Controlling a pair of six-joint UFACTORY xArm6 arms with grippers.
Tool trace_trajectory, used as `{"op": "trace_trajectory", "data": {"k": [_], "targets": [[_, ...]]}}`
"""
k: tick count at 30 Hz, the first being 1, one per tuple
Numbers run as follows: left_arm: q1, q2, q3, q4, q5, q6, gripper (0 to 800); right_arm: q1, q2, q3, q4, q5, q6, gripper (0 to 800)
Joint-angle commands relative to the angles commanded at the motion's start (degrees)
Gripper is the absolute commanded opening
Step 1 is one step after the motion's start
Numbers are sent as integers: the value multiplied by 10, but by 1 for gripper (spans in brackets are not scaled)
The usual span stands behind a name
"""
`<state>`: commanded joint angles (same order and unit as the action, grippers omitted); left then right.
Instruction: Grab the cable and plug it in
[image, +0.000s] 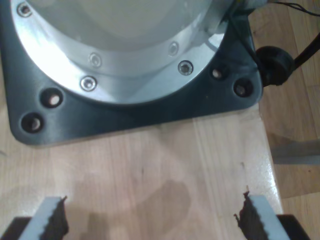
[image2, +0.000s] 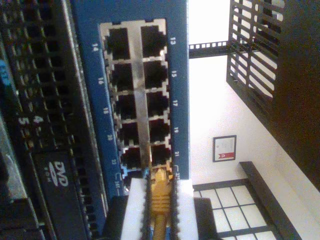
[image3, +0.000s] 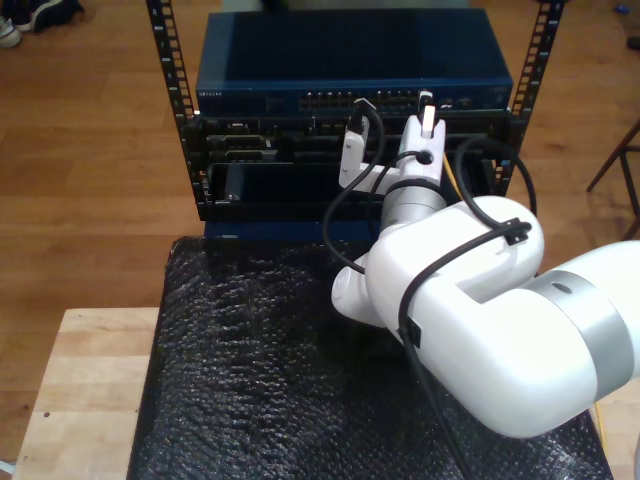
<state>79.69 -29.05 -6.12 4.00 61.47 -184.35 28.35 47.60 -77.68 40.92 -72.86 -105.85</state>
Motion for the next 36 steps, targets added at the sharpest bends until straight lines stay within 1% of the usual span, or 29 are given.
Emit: {"op": "trace_trajectory", "data": {"k": [7,8,9,11,14,15,18,20,23,28,31,36], "targets": [[0,0,0,0,0,0,800,-1,1,-6,0,7,2,0],[0,0,0,0,0,0,800,-1,1,-6,0,8,2,24],[0,0,0,0,0,0,800,-3,0,-6,0,8,2,83],[0,0,0,0,0,0,800,-4,-1,-3,-1,15,2,241],[0,0,0,0,0,0,800,-4,-11,11,-2,37,2,314],[0,0,0,0,0,0,800,-4,-20,18,-2,44,3,330],[0,0,0,0,0,0,800,-5,-52,51,-2,62,7,303],[0,0,0,-1,0,0,800,-5,-71,61,-1,78,21,310],[0,0,0,0,0,0,800,-5,-107,83,-4,127,58,378],[0,0,0,0,0,0,800,-6,-171,125,-4,210,63,539],[0,0,0,0,0,0,800,-10,-211,163,-4,240,63,566],[0,0,0,0,0,0,800,-17,-287,236,-6,285,63,570]]}}
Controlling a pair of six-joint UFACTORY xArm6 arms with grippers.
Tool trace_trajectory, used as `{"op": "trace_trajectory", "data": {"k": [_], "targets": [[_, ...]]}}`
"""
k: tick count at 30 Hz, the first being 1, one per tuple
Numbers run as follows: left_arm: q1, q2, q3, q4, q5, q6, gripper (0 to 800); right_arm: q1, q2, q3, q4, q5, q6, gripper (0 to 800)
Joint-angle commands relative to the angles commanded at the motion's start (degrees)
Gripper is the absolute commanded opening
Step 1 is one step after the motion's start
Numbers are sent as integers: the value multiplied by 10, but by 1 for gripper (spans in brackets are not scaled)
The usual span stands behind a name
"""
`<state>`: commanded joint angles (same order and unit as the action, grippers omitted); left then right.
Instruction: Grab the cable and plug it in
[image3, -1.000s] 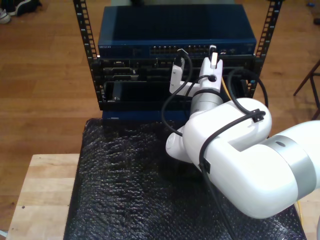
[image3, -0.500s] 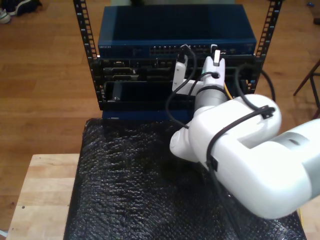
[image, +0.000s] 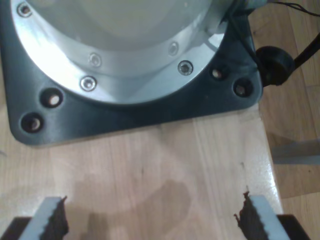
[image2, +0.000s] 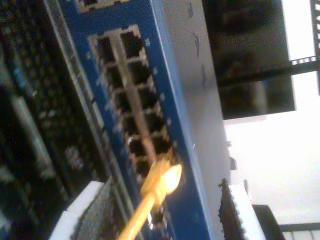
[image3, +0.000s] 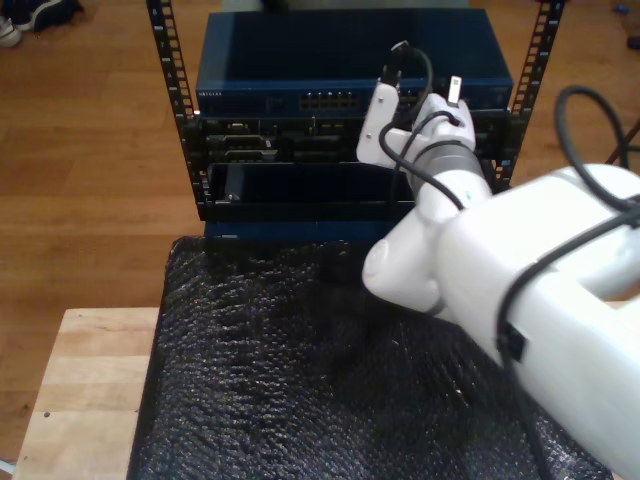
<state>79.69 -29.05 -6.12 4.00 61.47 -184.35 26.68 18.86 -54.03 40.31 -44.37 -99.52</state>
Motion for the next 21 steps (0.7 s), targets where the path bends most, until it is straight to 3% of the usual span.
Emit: {"op": "trace_trajectory", "data": {"k": [8,15,21], "targets": [[0,0,0,0,0,0,800,-47,-138,108,-29,135,-2,570],[0,0,0,0,0,0,800,-128,-244,149,-121,312,-3,587],[0,0,0,0,0,0,800,-218,-289,146,-239,487,-11,651]]}}
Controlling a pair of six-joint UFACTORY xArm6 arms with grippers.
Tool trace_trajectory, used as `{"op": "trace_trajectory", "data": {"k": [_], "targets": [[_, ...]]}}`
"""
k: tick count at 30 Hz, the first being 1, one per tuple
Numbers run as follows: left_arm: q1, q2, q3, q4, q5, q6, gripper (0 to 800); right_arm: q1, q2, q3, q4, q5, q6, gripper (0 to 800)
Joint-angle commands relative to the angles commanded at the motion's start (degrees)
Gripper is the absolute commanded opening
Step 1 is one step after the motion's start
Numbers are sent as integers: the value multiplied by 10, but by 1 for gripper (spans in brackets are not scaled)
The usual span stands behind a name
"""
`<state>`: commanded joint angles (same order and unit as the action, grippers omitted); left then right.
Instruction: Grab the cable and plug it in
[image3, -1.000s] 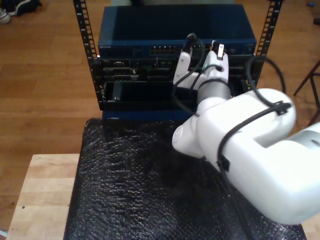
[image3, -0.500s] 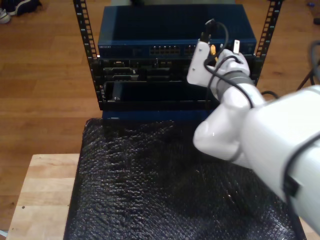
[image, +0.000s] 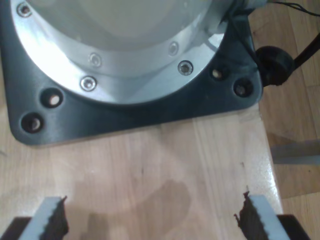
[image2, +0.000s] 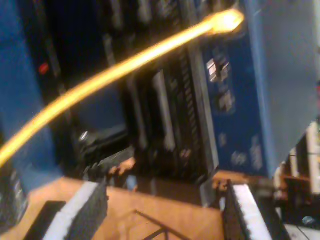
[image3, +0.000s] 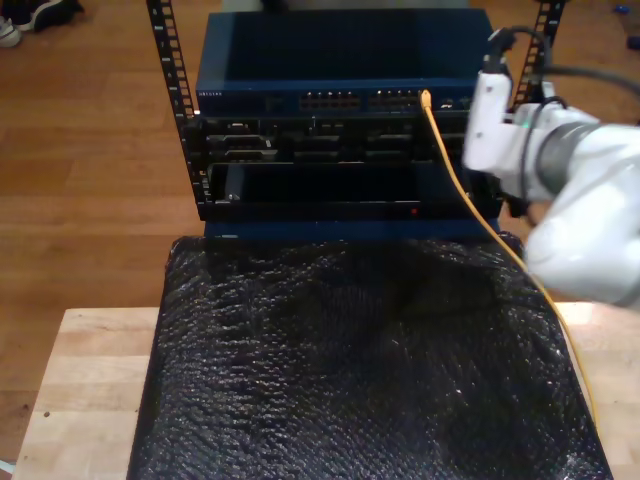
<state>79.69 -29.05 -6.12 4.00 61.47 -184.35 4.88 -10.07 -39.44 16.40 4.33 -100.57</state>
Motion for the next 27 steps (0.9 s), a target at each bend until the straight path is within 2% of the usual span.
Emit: {"op": "trace_trajectory", "data": {"k": [4,8,10,19,27], "targets": [[0,0,0,0,0,0,800,-53,-23,-2,-59,112,-42,713],[0,0,0,0,0,0,800,-108,-32,-15,-63,197,-120,739],[0,0,0,0,0,0,800,-142,-33,-23,-62,232,-165,800],[0,0,0,0,0,0,800,-283,-32,-75,-63,440,-329,800],[0,0,0,0,0,0,800,-407,-37,-105,-68,565,-381,800]]}}
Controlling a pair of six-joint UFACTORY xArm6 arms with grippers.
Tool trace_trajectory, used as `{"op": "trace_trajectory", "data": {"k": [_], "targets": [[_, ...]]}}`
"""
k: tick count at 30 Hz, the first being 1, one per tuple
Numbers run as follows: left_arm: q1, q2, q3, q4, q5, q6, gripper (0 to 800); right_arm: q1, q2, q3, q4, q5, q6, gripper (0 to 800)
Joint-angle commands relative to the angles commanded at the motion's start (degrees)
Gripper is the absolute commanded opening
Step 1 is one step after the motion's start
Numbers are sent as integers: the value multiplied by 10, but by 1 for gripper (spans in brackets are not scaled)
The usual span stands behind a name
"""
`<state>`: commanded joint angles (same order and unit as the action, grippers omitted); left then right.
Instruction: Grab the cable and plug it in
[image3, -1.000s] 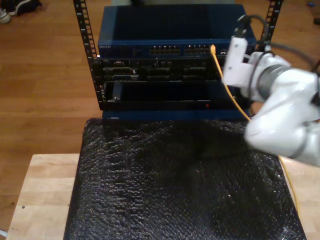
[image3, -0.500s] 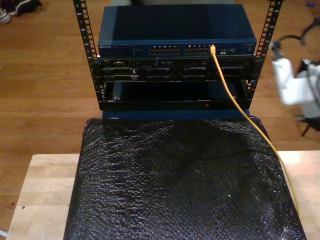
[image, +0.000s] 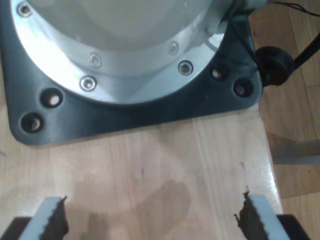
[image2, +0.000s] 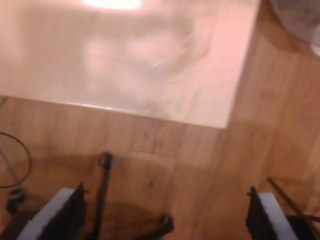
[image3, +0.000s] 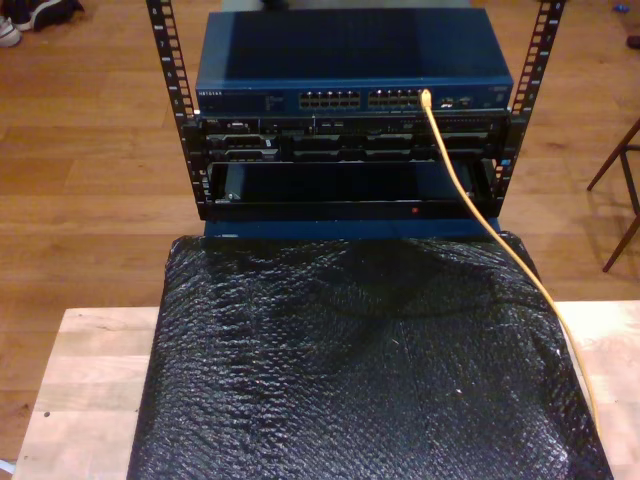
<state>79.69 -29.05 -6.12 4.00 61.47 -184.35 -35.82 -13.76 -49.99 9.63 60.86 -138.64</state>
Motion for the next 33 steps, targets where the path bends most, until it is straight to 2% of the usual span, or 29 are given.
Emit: {"op": "trace_trajectory", "data": {"k": [12,17,25,33], "targets": [[0,0,0,0,0,0,800,-153,-68,24,-48,148,-107,800],[0,0,0,0,0,0,800,-200,-111,67,-72,151,-134,800],[0,0,0,0,0,0,800,-293,-183,134,-81,156,-228,800],[0,0,0,0,0,0,800,-367,-204,171,-88,155,-309,800]]}}
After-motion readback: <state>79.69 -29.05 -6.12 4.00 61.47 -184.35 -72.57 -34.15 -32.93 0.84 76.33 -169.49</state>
